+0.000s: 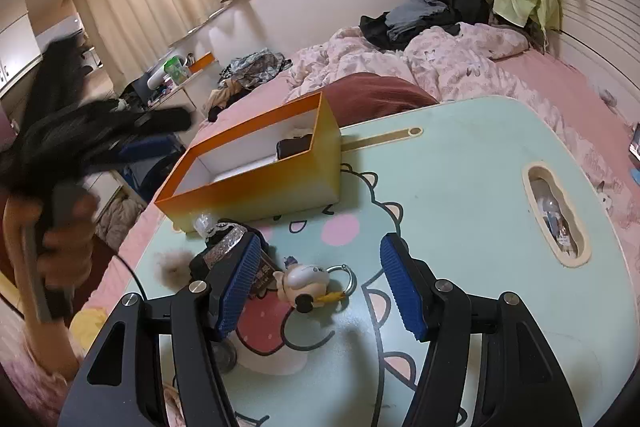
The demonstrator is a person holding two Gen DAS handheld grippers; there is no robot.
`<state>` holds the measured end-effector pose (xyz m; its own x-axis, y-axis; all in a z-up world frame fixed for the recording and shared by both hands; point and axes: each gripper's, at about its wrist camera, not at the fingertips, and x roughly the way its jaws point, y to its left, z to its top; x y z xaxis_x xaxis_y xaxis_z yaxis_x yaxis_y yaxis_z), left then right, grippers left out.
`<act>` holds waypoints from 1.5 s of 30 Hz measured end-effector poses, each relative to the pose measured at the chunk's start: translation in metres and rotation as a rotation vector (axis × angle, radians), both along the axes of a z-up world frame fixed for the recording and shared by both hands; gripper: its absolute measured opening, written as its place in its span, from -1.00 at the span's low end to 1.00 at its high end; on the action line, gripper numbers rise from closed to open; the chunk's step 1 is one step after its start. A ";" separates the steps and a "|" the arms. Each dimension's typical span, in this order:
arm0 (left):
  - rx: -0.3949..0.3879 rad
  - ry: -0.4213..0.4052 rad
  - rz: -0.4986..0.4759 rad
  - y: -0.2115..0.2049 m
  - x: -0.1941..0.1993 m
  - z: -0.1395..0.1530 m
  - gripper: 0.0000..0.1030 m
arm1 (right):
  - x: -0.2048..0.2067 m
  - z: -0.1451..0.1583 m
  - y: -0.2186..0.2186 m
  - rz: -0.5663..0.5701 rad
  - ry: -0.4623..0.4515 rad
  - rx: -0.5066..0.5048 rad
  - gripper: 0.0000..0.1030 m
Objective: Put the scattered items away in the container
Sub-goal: 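Reach into the box and grasp the black-and-red pouch with the left gripper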
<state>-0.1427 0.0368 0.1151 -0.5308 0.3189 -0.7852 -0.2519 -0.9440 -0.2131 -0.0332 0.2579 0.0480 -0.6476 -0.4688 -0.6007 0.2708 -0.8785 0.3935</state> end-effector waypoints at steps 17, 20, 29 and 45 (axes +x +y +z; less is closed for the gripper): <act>-0.324 0.071 -0.264 0.043 -0.048 -0.030 0.00 | -0.004 -0.002 0.022 -0.029 -0.018 -0.066 0.22; -0.319 0.032 -0.349 0.043 -0.051 -0.030 -0.03 | -0.005 -0.002 0.023 -0.032 -0.020 -0.068 0.22; -0.421 0.044 -0.513 0.064 -0.047 -0.040 -0.29 | -0.006 -0.002 0.024 -0.021 -0.029 -0.072 0.22; -0.263 -0.218 -0.432 0.056 -0.084 -0.069 -0.10 | -0.007 -0.005 0.030 -0.026 -0.060 -0.107 0.23</act>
<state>-0.2267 0.0929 0.0457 -0.2110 0.2501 -0.9450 -0.6050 -0.7927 -0.0747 -0.0405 0.2884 0.0430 -0.6248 -0.5154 -0.5866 0.2213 -0.8373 0.5000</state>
